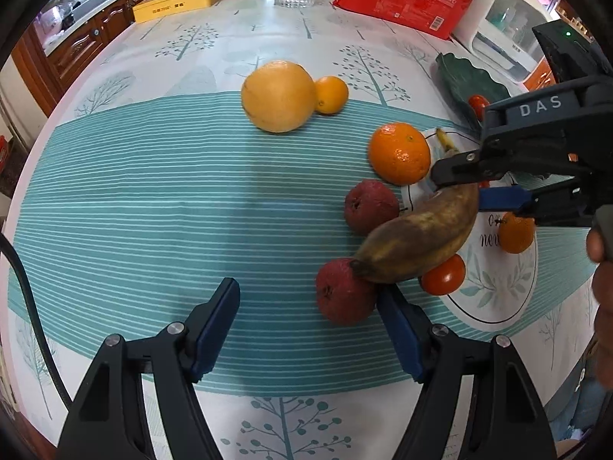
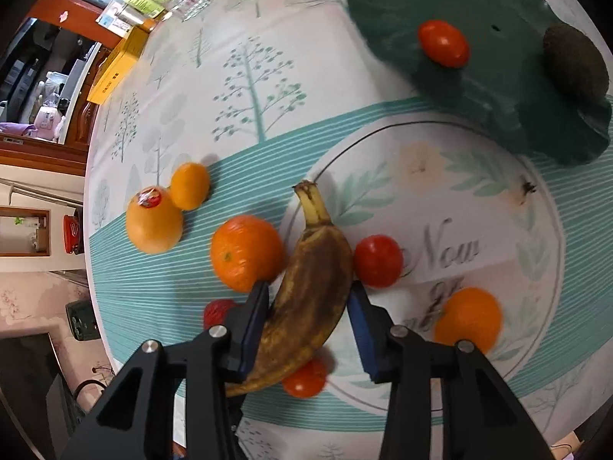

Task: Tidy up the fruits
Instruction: 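Grasp the banana with the right gripper while the left gripper grasps a red lychee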

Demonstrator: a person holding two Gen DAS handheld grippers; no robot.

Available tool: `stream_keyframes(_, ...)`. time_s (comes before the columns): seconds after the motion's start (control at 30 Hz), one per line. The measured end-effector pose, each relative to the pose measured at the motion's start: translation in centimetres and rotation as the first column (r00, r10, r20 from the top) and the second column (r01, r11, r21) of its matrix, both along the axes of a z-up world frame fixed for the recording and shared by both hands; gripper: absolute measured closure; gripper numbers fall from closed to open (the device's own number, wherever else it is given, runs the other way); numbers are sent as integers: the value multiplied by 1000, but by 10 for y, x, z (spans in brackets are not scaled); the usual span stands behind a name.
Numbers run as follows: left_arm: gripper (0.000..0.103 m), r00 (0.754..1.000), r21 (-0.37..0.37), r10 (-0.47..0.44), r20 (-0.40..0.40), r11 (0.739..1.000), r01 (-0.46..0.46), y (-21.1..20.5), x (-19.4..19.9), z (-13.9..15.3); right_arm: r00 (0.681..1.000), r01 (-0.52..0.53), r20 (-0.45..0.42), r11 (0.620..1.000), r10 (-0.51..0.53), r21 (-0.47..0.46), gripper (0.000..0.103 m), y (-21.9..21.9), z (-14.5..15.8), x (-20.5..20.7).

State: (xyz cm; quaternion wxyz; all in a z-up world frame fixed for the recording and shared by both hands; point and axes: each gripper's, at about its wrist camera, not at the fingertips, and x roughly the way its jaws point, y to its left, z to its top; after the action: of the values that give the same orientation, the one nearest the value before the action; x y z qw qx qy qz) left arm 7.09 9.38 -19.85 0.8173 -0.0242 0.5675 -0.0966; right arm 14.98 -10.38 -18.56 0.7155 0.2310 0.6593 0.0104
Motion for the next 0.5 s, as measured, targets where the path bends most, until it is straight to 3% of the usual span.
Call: stream_keyframes(0.5,53,998,-29,-61,7,998,62,-11,15,0,981,-114,146,991,124,-71,66,-19,42,-9)
